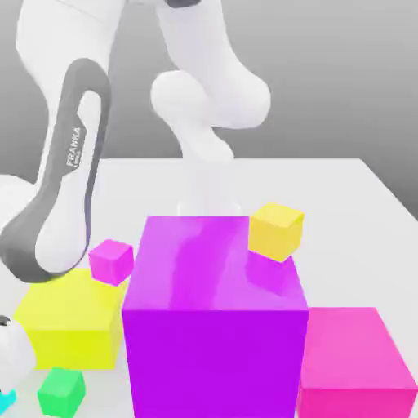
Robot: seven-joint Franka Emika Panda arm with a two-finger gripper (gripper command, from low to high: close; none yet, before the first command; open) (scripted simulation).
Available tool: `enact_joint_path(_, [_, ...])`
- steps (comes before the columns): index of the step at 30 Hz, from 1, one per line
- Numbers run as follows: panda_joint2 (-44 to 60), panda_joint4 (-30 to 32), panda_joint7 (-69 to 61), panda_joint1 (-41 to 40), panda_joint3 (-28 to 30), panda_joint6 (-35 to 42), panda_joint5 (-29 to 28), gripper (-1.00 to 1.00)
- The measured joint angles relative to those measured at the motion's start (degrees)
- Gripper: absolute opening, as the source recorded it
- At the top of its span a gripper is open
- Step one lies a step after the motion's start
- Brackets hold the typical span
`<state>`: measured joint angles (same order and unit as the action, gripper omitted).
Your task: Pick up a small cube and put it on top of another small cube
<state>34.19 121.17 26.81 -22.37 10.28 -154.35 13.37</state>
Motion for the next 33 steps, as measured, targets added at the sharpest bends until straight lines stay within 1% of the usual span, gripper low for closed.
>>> enact_joint_path(7, [-0.13, 0.04, -0.01, 0.02, 0.04, 0.17, 0.01, -1.0])
enact_joint_path(11, [-6.74, 1.56, 1.33, 1.25, 1.99, 5.3, -2.36, -1.0])
enact_joint_path(15, [-12.29, 1.34, -2.78, 2.45, 1.76, 13.23, -6.0, -1.0])
enact_joint_path(18, [-17.81, 1.45, -7.15, 4.11, 0.38, 20.52, -7.83, -1.0])
enact_joint_path(20, [-21.72, 2.34, -8.03, 5.7, -1.03, 23.97, -8.35, -1.0])
enact_joint_path(27, [-36.11, 8.29, -2.99, 15.19, -6.83, 30.84, -9.02, -1.0])
enact_joint_path(33, [-48.59, 13.65, 1.7, 20.23, -12.07, 36.25, -9.1, -1.0])
